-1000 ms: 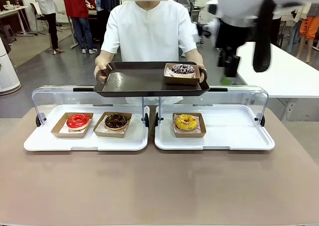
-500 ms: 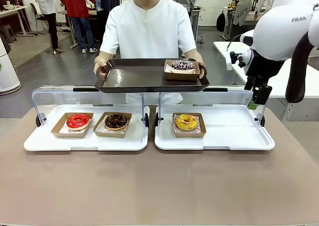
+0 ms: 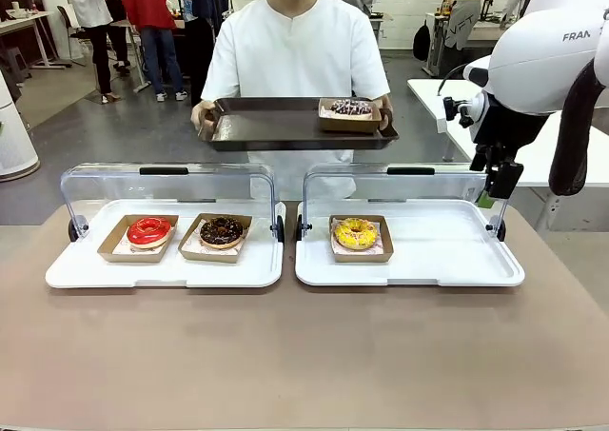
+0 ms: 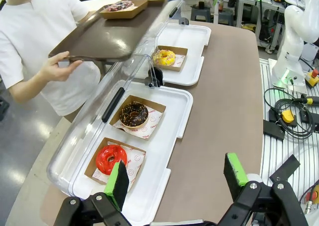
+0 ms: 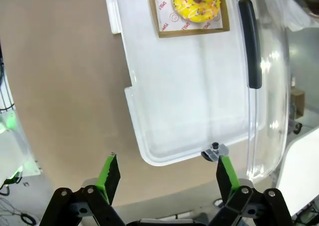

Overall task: Provide the desired donut to the person.
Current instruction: Place the picked Paper togo box onto the Handle tray extended by the person, then pick up and lift the Paper togo box containing the Donut pointed at by the person.

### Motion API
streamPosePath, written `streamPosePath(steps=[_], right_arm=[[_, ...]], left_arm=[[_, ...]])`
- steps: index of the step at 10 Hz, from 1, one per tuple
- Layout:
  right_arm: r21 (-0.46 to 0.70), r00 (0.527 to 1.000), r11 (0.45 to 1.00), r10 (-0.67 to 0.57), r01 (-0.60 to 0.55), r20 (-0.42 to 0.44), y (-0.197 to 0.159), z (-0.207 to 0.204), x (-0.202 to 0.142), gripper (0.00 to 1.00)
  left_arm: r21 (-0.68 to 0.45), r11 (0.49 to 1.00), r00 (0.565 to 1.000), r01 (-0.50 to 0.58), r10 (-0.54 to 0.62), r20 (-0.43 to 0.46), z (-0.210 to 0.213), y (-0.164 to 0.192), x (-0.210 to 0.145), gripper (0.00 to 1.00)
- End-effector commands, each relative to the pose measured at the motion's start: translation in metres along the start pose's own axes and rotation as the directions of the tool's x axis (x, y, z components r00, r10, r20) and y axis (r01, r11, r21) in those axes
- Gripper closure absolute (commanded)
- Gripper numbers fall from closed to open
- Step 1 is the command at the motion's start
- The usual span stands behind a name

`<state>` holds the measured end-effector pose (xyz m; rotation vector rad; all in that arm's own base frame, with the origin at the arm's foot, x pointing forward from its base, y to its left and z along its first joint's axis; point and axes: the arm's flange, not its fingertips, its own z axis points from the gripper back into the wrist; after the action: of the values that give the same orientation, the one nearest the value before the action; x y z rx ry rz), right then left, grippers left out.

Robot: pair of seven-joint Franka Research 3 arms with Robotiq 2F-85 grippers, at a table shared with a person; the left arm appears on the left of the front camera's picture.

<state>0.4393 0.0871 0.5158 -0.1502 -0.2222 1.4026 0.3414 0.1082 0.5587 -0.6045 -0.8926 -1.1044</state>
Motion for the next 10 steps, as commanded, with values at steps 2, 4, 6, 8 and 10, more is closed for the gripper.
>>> streamPosePath(steps=[2, 4, 6, 8, 10], right_arm=[[0.003, 1.0, 1.0, 0.002, -0.002, -0.002, 0.0003, -0.0024, 0.0013, 0.0], [0.003, 1.0, 1.0, 0.002, -0.002, -0.002, 0.0003, -0.0024, 0.0013, 0.0], [0.003, 1.0, 1.0, 0.002, -0.002, -0.002, 0.0003, -0.0024, 0.0013, 0.0], [0.003, 1.0, 1.0, 0.002, -0.002, -0.002, 0.0003, -0.0024, 0.0013, 0.0], [0.003, 1.0, 1.0, 0.002, -0.002, -0.002, 0.0003, -0.0024, 0.0013, 0.0]], left_arm=[[0.002, 1.0, 1.0, 0.013, -0.013, 0.017, 0.0002, 0.0003, -0.0008, 0.0], [0.002, 1.0, 1.0, 0.013, -0.013, 0.017, 0.0002, 0.0003, -0.0008, 0.0], [0.002, 1.0, 1.0, 0.013, -0.013, 0.017, 0.0002, 0.0003, -0.0008, 0.0], [0.002, 1.0, 1.0, 0.013, -0.013, 0.017, 0.0002, 0.0003, -0.0008, 0.0], [0.002, 1.0, 1.0, 0.013, -0.013, 0.017, 0.0002, 0.0003, -0.0008, 0.0]])
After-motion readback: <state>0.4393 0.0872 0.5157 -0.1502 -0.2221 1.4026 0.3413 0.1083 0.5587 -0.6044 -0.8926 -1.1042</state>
